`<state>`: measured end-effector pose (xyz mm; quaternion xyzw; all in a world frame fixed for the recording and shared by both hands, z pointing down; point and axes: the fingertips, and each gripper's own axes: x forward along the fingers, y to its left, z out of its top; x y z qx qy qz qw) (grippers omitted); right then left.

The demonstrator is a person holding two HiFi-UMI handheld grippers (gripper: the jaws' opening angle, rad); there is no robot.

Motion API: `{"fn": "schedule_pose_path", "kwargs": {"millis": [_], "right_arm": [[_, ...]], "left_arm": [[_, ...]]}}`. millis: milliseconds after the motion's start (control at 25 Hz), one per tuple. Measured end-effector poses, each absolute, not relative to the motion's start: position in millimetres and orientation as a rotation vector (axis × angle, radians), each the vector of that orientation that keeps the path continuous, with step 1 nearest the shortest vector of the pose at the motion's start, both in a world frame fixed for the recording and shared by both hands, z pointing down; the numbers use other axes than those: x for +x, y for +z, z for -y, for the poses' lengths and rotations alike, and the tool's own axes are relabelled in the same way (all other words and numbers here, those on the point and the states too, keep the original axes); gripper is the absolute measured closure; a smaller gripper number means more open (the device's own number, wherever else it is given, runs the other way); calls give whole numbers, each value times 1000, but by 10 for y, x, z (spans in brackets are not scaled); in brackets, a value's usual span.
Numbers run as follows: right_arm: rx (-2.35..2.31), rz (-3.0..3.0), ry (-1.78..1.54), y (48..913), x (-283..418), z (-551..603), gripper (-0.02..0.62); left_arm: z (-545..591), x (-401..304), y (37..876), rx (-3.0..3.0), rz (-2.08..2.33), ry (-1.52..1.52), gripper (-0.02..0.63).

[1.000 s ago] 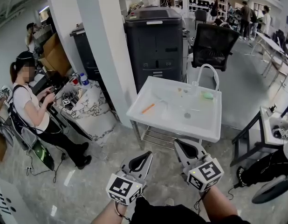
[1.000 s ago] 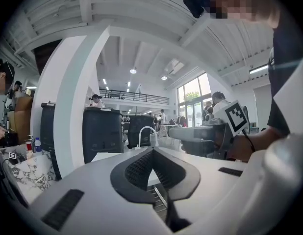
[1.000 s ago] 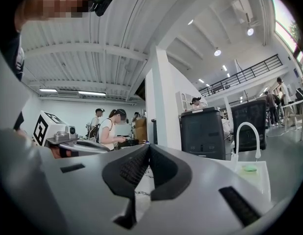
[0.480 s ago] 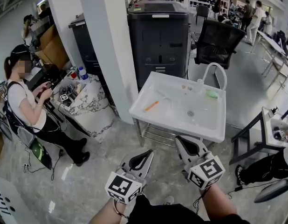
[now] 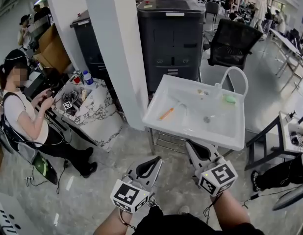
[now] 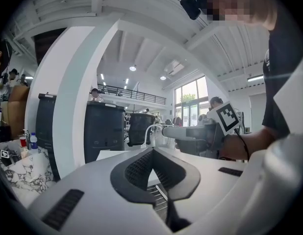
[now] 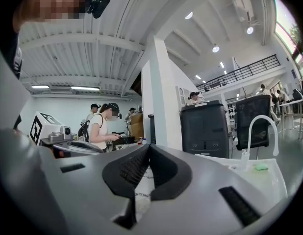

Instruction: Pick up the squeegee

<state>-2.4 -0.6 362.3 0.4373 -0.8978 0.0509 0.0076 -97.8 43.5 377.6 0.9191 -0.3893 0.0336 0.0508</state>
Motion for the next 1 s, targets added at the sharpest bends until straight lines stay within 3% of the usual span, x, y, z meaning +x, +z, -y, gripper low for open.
{"fn": "schedule_pose_path", "kwargs": {"millis": [600,1000], "right_arm": [[1448,2767,147,3695,-737,596,578],[1482,2750,137,3693,-697,869,578]], "left_arm": [[116,-1646,3845,2842,1078,87,591],[362,-1606,3890,2848,1033,98,591]]}}
